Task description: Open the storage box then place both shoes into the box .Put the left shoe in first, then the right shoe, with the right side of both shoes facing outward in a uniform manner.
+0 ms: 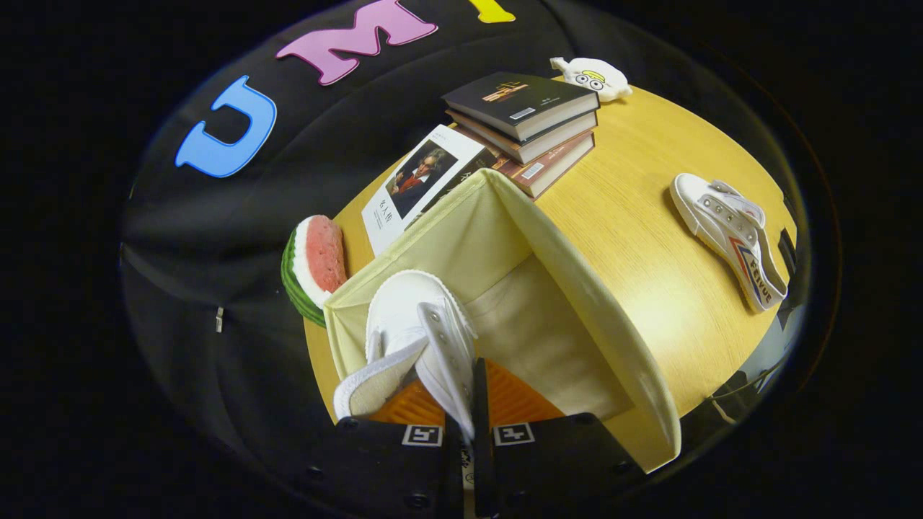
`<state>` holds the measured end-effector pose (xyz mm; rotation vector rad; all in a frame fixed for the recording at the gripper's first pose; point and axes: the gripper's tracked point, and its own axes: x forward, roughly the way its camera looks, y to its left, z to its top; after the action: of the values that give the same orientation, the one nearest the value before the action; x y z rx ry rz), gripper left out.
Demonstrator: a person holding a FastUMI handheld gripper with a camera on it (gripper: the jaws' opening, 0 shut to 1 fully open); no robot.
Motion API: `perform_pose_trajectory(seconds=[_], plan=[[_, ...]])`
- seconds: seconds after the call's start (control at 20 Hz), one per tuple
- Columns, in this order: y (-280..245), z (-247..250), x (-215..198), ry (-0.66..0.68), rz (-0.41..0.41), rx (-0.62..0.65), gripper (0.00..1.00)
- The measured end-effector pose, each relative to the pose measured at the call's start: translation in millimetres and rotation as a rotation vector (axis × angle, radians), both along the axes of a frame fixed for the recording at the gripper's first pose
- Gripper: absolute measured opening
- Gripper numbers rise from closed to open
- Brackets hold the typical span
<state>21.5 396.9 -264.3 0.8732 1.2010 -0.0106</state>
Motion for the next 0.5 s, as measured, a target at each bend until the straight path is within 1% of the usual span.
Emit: perform_pose_trajectory(seconds=[0.05, 0.1, 0.15, 0.2, 0.25, 0.3, 0.35, 0.5], plan=[[10, 1, 0, -0.014, 0.022, 0.032, 0.12], [17, 6, 1, -0.021, 0.034, 0.082, 0.22], [21, 14, -3, -0.026, 0.049, 0.116, 0.35], [23, 22, -1, -0.047, 0.062, 0.141, 0.57], [18, 28, 1, -0.063, 0.084, 0.138, 0.79], [11, 28, 0, -0.079, 0.103, 0.098, 1.0], [2, 34, 4, -0.109, 0.107, 0.073, 0.98], [-21, 56, 14, -0.181, 0.094, 0.066, 0.98]])
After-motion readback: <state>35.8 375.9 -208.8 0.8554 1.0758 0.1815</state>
